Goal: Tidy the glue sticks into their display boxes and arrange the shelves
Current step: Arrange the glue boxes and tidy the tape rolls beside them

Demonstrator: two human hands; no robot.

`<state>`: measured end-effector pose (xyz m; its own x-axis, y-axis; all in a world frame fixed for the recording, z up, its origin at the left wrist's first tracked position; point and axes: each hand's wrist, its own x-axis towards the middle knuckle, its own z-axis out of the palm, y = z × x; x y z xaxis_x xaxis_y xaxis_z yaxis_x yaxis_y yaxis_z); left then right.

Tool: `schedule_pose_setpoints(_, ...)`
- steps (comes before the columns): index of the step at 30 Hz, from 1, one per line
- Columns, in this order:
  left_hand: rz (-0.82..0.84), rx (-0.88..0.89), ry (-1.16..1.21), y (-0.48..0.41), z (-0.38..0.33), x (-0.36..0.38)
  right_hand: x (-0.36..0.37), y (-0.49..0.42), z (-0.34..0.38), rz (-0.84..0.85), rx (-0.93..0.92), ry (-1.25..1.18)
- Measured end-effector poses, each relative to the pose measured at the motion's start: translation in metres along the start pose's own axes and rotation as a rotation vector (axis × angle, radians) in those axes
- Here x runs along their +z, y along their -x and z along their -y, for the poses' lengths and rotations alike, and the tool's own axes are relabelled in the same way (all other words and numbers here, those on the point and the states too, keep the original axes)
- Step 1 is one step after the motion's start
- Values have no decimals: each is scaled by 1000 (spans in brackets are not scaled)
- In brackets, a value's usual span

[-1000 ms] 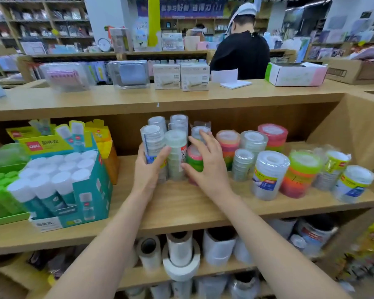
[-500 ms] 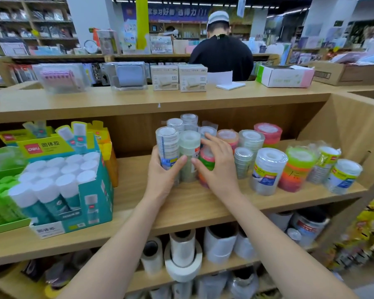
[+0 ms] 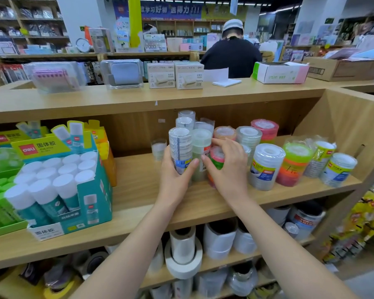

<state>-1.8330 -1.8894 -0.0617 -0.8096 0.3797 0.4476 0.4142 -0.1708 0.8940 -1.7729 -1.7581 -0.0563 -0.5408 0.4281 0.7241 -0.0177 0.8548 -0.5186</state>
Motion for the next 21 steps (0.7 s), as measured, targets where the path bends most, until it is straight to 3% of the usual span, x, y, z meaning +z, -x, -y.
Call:
schedule_pose_setpoints(4,-130,-79,-196,-1,-1,-7,-2,1,-1,9,-56,37)
schedule_pose_setpoints(7,-272,-181,-186,-11,-5,-14,-4,-4,3,25,-77,37)
schedule_pose_setpoints(15,-161,-438,-25,-29,26,-15,-8,-7,6,58,-102,21)
schedule_pose_setpoints(21,-3,-345,200,-24,3,7,-10,-9,5,89,-113,13)
